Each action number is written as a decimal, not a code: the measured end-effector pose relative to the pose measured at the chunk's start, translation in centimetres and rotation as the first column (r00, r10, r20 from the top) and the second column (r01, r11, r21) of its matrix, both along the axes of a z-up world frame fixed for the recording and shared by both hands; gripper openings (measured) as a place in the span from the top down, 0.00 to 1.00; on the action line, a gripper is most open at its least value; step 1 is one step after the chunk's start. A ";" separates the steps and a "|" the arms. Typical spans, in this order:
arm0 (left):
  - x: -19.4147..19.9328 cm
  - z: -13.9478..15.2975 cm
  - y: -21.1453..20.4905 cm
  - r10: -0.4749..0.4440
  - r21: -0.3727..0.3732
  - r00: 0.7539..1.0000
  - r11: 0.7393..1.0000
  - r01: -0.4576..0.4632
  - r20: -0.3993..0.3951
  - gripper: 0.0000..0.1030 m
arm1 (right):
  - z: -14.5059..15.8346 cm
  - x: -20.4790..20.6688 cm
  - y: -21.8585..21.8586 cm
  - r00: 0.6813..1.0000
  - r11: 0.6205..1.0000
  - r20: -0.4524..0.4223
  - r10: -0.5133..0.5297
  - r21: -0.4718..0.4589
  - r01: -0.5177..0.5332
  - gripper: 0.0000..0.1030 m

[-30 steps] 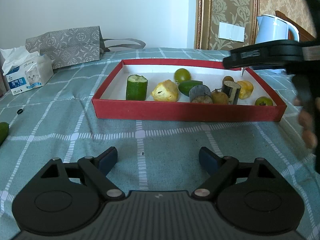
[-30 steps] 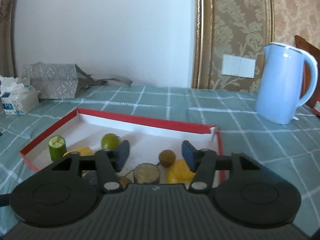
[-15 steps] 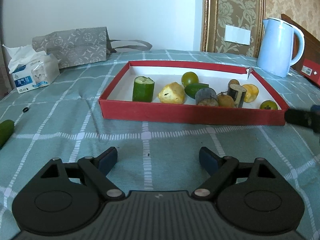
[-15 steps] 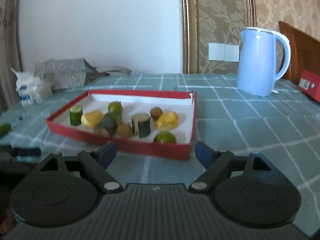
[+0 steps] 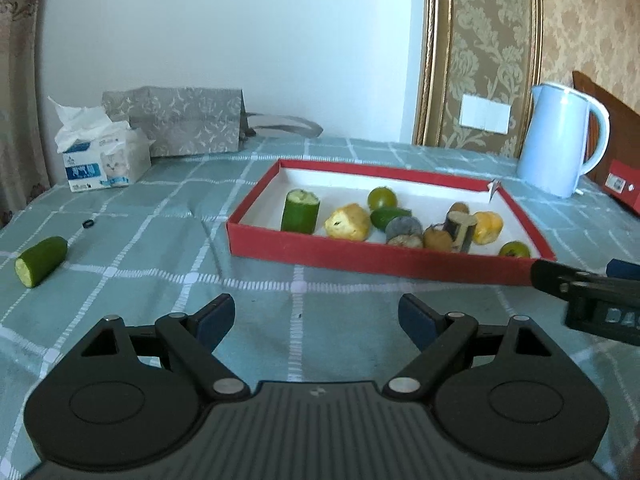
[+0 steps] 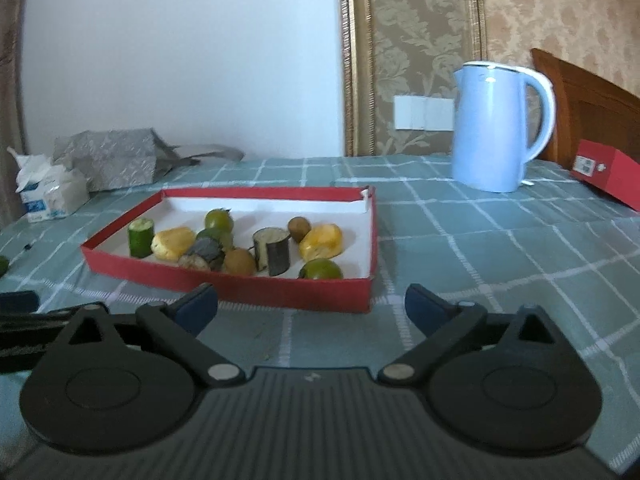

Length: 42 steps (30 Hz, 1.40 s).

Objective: Organize fruits

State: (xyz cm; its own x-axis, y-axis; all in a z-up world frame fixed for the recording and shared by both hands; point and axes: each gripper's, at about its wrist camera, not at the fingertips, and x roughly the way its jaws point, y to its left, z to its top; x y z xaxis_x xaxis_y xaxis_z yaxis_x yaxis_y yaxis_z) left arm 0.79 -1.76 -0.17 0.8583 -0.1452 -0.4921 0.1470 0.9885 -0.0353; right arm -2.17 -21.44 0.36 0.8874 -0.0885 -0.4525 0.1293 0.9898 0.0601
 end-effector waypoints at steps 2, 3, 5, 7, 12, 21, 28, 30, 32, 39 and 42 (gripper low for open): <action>-0.6 0.6 -0.4 -0.005 0.005 1.000 1.000 0.005 0.019 0.13 | 0.1 0.0 0.1 1.000 1.000 -0.002 -0.011 -0.006 0.011 0.02; -0.8 0.9 -0.7 -0.010 0.009 1.000 1.000 0.010 0.026 0.13 | 0.1 0.0 0.3 1.000 1.000 -0.005 -0.019 -0.009 0.019 0.02; -1.4 1.4 -1.1 -0.009 0.010 0.999 1.000 0.009 0.044 0.13 | 0.0 0.1 0.6 1.000 0.999 -0.012 -0.029 -0.022 0.029 0.02; -1.9 2.0 -1.4 -0.012 0.013 0.998 1.000 0.011 0.064 0.13 | -0.1 0.1 0.8 0.999 0.999 -0.009 -0.035 -0.029 0.035 0.02; -2.4 2.7 -1.9 -0.016 0.027 0.996 1.000 0.014 0.083 0.13 | -0.1 0.6 0.8 0.998 0.997 -0.016 -0.068 -0.037 0.067 0.00; -2.2 2.3 -2.0 -0.013 0.032 0.998 0.999 0.011 0.063 0.13 | -0.7 1.3 0.4 0.994 0.995 -0.047 -0.096 -0.027 0.095 0.00; -2.2 2.3 -1.9 -0.014 0.032 0.998 0.999 0.012 0.068 0.13 | -1.0 1.8 0.7 0.994 0.996 -0.063 -0.087 -0.031 0.086 0.00; -2.1 2.2 -1.8 -0.008 0.031 0.998 0.999 0.006 0.062 0.13 | -1.1 1.9 0.6 0.994 0.996 -0.066 -0.088 -0.027 0.086 0.00; -1.9 2.0 -1.6 -0.011 0.018 0.999 1.000 0.010 0.047 0.13 | -1.2 2.0 0.6 0.994 0.996 -0.071 -0.086 -0.026 0.085 0.00; -1.7 1.7 -1.1 -0.015 -0.004 1.000 1.000 0.015 0.021 0.13 | -1.4 2.3 0.8 0.993 0.996 -0.079 -0.087 -0.031 0.085 0.00; -1.8 1.8 -1.3 -0.016 0.007 0.999 1.000 0.015 0.031 0.13 | -1.5 2.4 1.1 0.993 0.996 -0.082 -0.085 -0.037 0.083 0.00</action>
